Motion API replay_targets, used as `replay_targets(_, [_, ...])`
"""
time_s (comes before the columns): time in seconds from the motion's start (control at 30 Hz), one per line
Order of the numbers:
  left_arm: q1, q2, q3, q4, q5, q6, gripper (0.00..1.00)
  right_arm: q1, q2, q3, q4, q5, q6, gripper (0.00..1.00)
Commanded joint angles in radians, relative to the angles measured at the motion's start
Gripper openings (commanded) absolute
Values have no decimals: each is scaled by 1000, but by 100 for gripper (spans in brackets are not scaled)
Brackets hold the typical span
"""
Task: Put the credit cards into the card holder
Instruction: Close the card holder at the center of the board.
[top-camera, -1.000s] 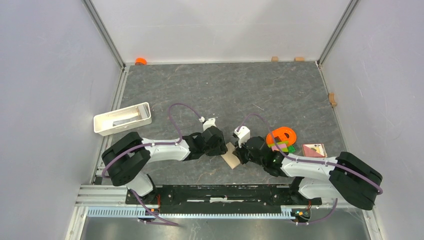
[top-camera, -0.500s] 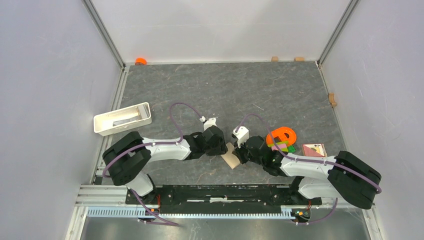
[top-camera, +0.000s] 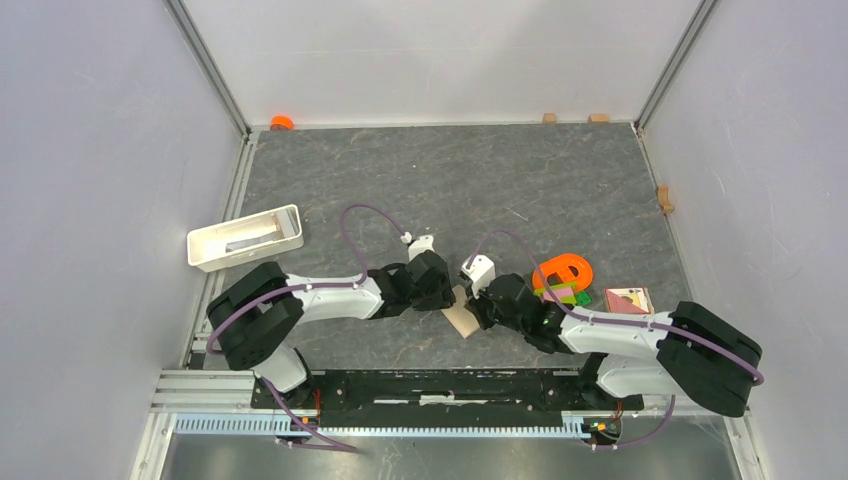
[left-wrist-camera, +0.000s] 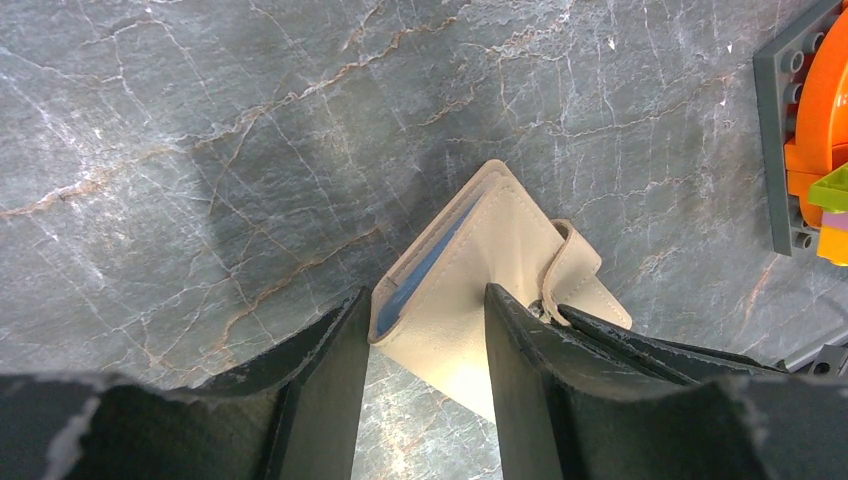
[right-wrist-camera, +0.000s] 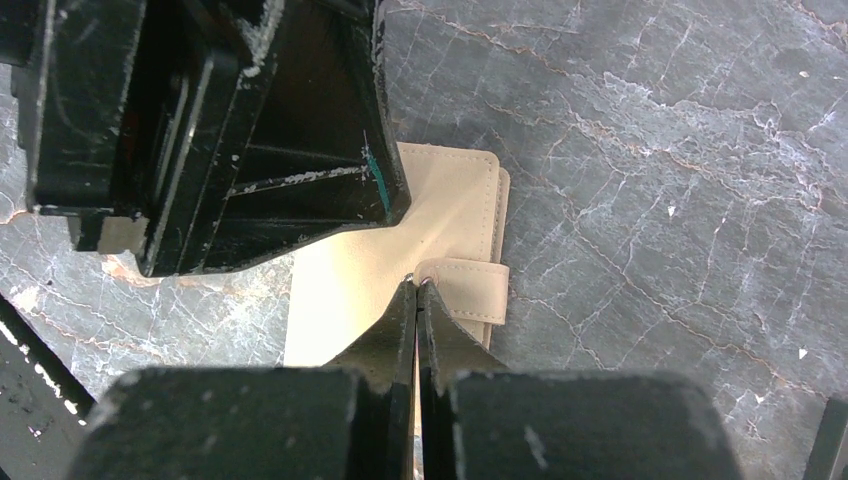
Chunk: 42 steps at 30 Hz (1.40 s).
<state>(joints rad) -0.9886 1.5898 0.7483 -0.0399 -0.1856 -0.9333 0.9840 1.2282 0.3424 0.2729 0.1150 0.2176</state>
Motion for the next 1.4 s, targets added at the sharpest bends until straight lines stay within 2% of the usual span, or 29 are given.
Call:
replay_targets(0.0, [-10,60,-17,-92,-4,36,53,28,32,31,-84,-41,-20,0])
replay_targets(0.77, [-10,68,-2,-87,7,63,53,84,45,72,-150,21,-60,0])
replay_targets(1.07, [-9,45,-59,76,64,136,51,85,94,123,-152,20,-88,0])
replay_targets(1.37, [-10,22,-120,180,73,161,49,49,166,144,-222,-58,0,0])
